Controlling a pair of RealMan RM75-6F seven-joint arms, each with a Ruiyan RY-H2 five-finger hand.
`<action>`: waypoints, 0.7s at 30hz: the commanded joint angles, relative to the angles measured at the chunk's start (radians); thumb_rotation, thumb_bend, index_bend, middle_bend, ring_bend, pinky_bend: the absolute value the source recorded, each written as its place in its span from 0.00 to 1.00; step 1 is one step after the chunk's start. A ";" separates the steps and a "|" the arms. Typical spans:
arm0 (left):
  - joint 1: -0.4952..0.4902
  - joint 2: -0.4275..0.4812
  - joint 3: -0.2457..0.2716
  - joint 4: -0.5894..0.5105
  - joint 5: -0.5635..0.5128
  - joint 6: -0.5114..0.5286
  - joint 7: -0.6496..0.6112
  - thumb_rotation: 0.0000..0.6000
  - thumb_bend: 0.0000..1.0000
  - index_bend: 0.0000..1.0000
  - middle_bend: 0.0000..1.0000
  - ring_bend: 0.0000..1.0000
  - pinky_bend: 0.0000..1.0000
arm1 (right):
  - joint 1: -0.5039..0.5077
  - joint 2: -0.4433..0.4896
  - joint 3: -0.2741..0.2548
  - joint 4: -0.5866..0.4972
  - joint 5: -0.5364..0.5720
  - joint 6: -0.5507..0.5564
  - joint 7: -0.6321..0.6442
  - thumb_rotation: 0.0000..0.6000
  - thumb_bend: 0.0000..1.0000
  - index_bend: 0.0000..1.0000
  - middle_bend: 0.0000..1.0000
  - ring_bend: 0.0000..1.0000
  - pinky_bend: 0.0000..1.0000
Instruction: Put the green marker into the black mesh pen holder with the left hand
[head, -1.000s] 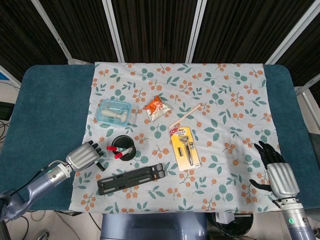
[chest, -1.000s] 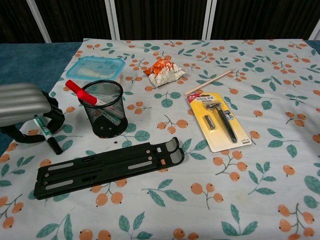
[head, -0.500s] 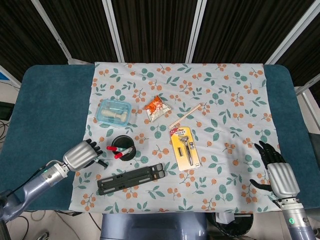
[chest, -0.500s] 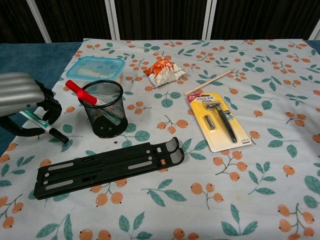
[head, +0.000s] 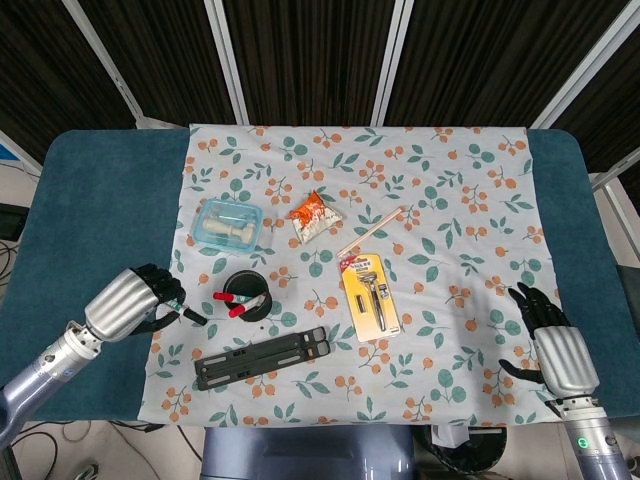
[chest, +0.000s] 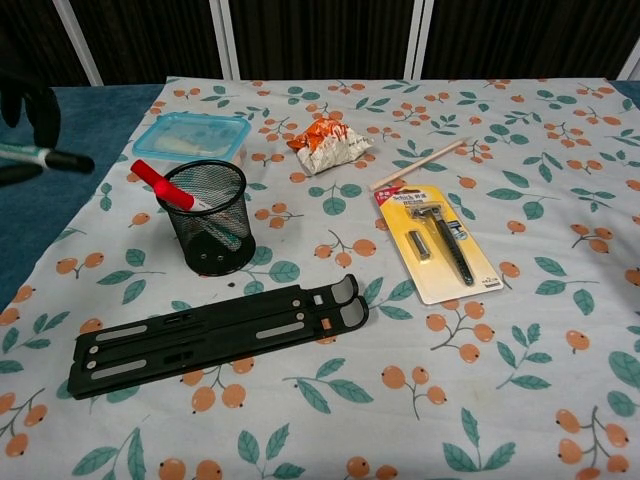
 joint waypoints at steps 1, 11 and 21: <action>0.006 0.008 -0.055 -0.067 -0.032 0.044 -0.071 1.00 0.35 0.59 0.53 0.44 0.51 | 0.000 -0.002 -0.001 -0.001 0.000 -0.002 -0.003 1.00 0.17 0.00 0.00 0.00 0.18; -0.070 -0.078 -0.195 -0.311 -0.221 -0.115 -0.109 1.00 0.35 0.59 0.53 0.44 0.51 | 0.001 -0.004 0.003 -0.004 0.010 -0.006 -0.002 1.00 0.17 0.00 0.00 0.00 0.18; -0.096 -0.200 -0.251 -0.359 -0.377 -0.237 -0.070 1.00 0.35 0.59 0.53 0.44 0.51 | 0.001 -0.002 0.003 -0.010 0.013 -0.008 0.006 1.00 0.17 0.00 0.00 0.00 0.18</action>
